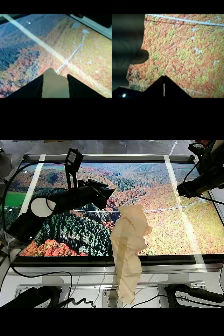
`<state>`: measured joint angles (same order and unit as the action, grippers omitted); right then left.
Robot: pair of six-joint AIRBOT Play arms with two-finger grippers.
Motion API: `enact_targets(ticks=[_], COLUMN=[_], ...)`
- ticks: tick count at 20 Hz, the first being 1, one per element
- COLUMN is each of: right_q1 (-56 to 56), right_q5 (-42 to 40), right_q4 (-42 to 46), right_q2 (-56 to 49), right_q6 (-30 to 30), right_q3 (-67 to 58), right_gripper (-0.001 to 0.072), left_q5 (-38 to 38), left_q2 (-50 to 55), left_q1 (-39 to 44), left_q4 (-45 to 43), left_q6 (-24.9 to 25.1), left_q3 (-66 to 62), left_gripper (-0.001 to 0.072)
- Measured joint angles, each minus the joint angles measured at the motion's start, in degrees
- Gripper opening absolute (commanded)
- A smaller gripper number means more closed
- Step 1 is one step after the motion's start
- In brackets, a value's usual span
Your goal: Fold the clothes and pants, and hang the long-sleeved shirts on hangers.
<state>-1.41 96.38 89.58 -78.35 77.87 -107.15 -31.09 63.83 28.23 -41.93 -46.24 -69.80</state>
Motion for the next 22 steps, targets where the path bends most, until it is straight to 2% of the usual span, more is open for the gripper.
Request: enact_targets(ticks=[10, 17, 22], right_q1=[0.00, 0.00, 0.00], right_q5=[-0.63, -5.99, -4.46], right_q4=[0.02, -0.57, -2.03], right_q2=[0.00, 0.00, 0.24], right_q6=[-0.02, 0.81, 1.88], right_q3=[0.00, 0.37, 11.23], right_gripper=[0.0017, 0.0017, 0.0016], left_q5=[0.00, 0.00, -1.33], left_q2=[0.00, 0.00, -1.11], left_q1=[0.00, 0.00, -0.48], left_q4=[-0.02, 0.02, 0.37], left_q6=[0.00, 0.00, 0.00], left_q3=[0.00, 0.00, 0.00], left_gripper=[0.0324, 0.0324, 0.0324])
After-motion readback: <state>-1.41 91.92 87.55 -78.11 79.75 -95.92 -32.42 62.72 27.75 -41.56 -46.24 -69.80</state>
